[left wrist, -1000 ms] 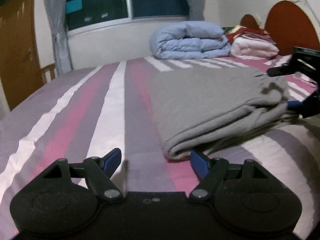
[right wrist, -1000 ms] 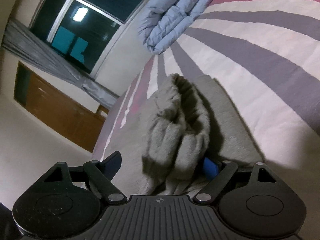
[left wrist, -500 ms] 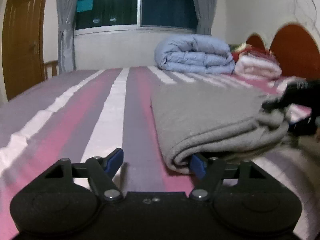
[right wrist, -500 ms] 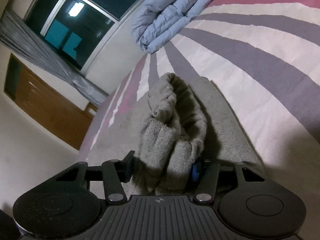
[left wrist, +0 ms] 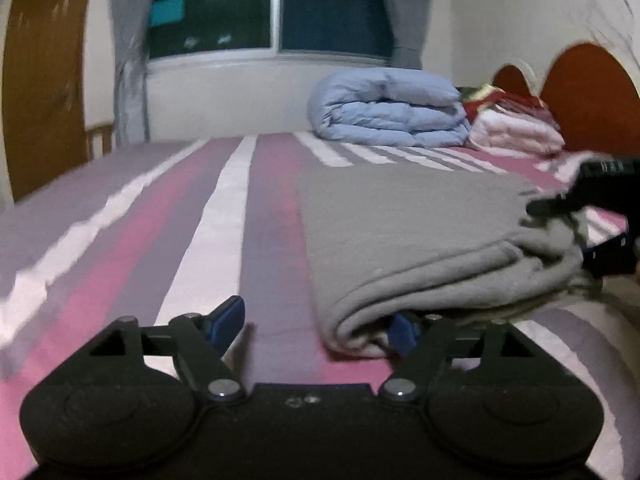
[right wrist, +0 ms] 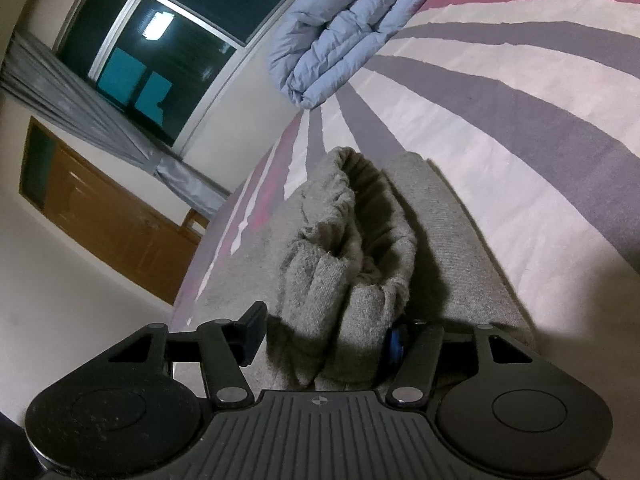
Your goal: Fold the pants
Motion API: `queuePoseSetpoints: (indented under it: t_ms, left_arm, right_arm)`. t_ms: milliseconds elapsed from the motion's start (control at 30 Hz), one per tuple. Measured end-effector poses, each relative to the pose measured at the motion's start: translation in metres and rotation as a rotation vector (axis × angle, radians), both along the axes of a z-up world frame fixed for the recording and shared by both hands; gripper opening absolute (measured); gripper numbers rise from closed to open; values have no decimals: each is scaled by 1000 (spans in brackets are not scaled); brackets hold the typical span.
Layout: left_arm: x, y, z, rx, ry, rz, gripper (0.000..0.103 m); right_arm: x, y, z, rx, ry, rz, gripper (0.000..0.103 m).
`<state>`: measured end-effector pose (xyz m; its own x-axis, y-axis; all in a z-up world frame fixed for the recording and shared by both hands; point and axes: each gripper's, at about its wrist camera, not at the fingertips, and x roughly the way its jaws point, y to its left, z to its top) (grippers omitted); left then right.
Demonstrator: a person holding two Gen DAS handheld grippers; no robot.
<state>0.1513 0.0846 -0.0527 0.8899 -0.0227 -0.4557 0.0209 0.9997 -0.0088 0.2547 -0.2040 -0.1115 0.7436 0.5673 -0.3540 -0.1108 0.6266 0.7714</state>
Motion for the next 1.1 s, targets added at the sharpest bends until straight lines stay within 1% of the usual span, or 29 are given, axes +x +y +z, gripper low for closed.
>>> queuePoseSetpoints:
  t_ms: [33,67,100,133,167,233,300,333,367,400,433,467,500,533,567,600,633,667,700,733,800,867,900,1000,1033,1067,1100]
  left_arm:
    - [0,-1,0,11,1,3,68]
    - [-1,-4,0,34,-4,-1,65]
    - [-3,-8,2,52,-17,-8,63]
    - [-4,-9,3,53,-26,-12,61]
    - [-4,-9,2,52,-24,-7,62]
    - [-3,-5,1,32,-11,2,63]
    - [-6,-4,4,28,-37,2,63]
    - [-7,-5,5,32,-46,-1,64]
    - [-7,-6,4,37,-43,-4,63]
    - [-5,-7,3,48,-31,0,63]
    - [-5,-8,1,53,-23,4,63]
    - [-5,-9,1,56,-21,3,63]
    - [-6,-12,2,72,-24,6,62]
    - [-8,-15,2,93,-32,4,60]
    - [-10,-20,4,120,-48,-3,58]
    - [-14,-24,6,139,-79,-11,57]
    - [-16,-26,9,144,-106,-19,57]
    - [-17,-28,10,152,-119,-22,59]
    - [-14,-28,8,163,-102,-11,61]
    - [-10,-25,5,149,-76,0,62]
    - [-6,-13,4,89,-48,21,62]
    - [-11,-10,7,89,-74,36,62]
    - [-13,-11,8,100,-84,36,62]
    - [-14,-10,6,95,-66,30,62]
    - [-14,-10,5,97,-54,26,62]
    - [-13,-11,3,107,-37,21,62]
    - [-13,-12,3,110,-27,18,62]
  right_arm:
    - [2,2,1,-16,4,5,58]
    - [3,6,2,-34,4,10,57]
    - [3,8,5,-45,0,16,41]
    - [3,8,11,-41,-10,27,41]
    - [3,6,19,-22,-39,29,39]
    - [-7,-2,38,35,-126,16,37]
    - [-15,-10,50,30,-179,-16,37]
    - [-15,-15,47,11,-177,-38,37]
    - [-9,-18,36,-3,-132,-50,37]
    - [3,-18,20,-21,-37,-39,37]
    - [16,-16,2,-38,75,10,37]
    - [15,-16,-7,-35,69,18,37]
    - [11,-15,-6,-43,29,19,37]
    - [8,-11,-4,-53,14,29,37]
    - [7,-8,-3,-59,8,33,38]
    - [7,-5,-3,-62,3,36,38]
    - [8,-3,-2,-62,4,44,38]
    - [10,-3,-2,-63,6,44,38]
    - [10,-4,-3,-55,4,41,39]
    - [11,-6,-1,-36,-3,45,39]
    - [11,-3,-1,-29,-5,61,39]
    - [10,1,3,-38,-10,73,39]
    - [8,1,6,-29,-32,58,39]
    - [4,-7,15,40,-70,11,39]
    - [4,-6,17,17,-82,3,39]
    - [7,-4,16,-6,-66,1,39]
    - [13,-2,10,-23,-20,-2,39]
